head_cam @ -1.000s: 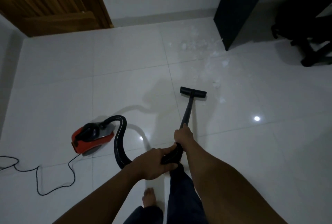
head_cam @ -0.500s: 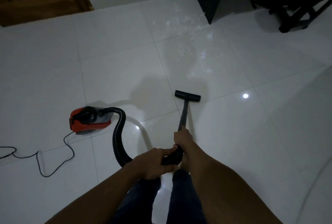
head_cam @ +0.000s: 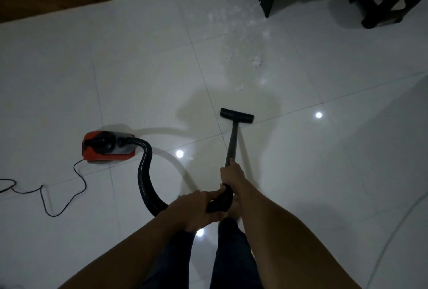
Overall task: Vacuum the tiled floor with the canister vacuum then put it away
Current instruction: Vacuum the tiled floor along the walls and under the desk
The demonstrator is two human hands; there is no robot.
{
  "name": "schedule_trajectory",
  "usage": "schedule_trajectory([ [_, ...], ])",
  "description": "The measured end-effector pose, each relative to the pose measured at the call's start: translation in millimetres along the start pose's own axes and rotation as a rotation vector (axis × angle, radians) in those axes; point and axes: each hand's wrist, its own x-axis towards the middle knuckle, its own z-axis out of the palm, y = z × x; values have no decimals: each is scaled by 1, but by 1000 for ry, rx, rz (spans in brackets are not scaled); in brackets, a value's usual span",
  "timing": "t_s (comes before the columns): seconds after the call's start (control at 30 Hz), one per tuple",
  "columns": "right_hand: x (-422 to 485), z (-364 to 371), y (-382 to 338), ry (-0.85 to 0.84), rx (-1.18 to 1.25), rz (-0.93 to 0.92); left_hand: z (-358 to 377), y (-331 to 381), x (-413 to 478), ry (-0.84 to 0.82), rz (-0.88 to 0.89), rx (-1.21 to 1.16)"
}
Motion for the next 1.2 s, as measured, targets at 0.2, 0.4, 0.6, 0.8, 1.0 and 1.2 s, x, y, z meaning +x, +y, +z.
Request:
schedule_trajectory([
  [0.2,20,-38,4,-31,-59,-37,9,31,28,12,-59,-27],
  [0.4,49,-74,9,-52,-86,-52,9,70,53,13,-66,-48],
  [0.6,72,-103,0,-63,-137,-88,3,91,81,48,-92,-32],
  [0.8,96,-122,-29,-74,-148,-104,-20,104,107,48,-119,-104],
  [1.0,120,-131,-61,-78,-149,-103,-43,98,141,40,-185,-122],
  [1.2,135,-135,-97,-103,-156,-83,-69,95,157,56,-189,-73],
])
